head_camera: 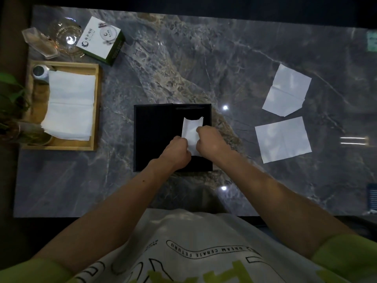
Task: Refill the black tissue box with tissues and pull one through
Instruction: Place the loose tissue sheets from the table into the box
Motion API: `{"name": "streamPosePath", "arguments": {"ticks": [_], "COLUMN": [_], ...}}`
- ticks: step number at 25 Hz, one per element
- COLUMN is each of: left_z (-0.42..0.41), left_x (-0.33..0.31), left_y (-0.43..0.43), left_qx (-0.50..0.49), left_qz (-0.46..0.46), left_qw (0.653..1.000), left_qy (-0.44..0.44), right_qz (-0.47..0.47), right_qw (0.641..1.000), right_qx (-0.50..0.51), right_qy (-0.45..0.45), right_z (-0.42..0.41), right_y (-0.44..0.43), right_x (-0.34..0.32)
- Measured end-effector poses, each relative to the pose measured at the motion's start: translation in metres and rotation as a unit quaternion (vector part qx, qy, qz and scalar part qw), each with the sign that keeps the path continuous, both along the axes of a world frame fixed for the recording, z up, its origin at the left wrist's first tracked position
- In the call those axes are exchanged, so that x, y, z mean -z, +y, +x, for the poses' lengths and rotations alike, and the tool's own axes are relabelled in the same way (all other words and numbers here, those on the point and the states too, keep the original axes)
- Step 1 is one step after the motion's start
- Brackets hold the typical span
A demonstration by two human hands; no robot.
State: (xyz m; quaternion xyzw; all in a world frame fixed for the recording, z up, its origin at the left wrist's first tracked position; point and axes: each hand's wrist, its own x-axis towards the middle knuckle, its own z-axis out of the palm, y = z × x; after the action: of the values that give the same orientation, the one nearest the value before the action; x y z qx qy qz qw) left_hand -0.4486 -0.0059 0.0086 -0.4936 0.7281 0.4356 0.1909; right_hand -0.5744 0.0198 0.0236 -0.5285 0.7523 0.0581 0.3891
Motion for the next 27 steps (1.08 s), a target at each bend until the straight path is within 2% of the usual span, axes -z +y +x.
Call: {"name": "streamPosePath", "arguments": {"ticks": [6,14,19,23,27], "left_z": [-0.005,0.0,0.005,0.012,0.008], "left_x": [0.004,0.009,0.0,0.0,0.004], "left_y": [-0.005,-0.002,0.002,0.001,-0.002], "left_qx": [0.045,0.083,0.149,0.226,0.283], "left_qz": [-0.004,0.017,-0.009,-0.025,-0.043], "left_qw": [0.998,0.996,0.989,0.973,0.955], "left_qy": [-0.039,-0.014,0.009,-0.028,-0.08], "right_qz": [0.04,0.065,0.033,0.014,-0.014], "right_qw": [0.995,0.988,0.984,0.972,0.94], "right_qx": [-0.087,-0.117,-0.146,-0.207,-0.308], "right_qy": [0.02,0.07,0.096,0.11,0.149], "right_z": [0.007,0.016,0.015,0.006,0.004], "right_y": [-0.002,0.002,0.017,0.023,0.026], "right_x": [0.001,-0.002,-0.004,0.003,0.01]}}
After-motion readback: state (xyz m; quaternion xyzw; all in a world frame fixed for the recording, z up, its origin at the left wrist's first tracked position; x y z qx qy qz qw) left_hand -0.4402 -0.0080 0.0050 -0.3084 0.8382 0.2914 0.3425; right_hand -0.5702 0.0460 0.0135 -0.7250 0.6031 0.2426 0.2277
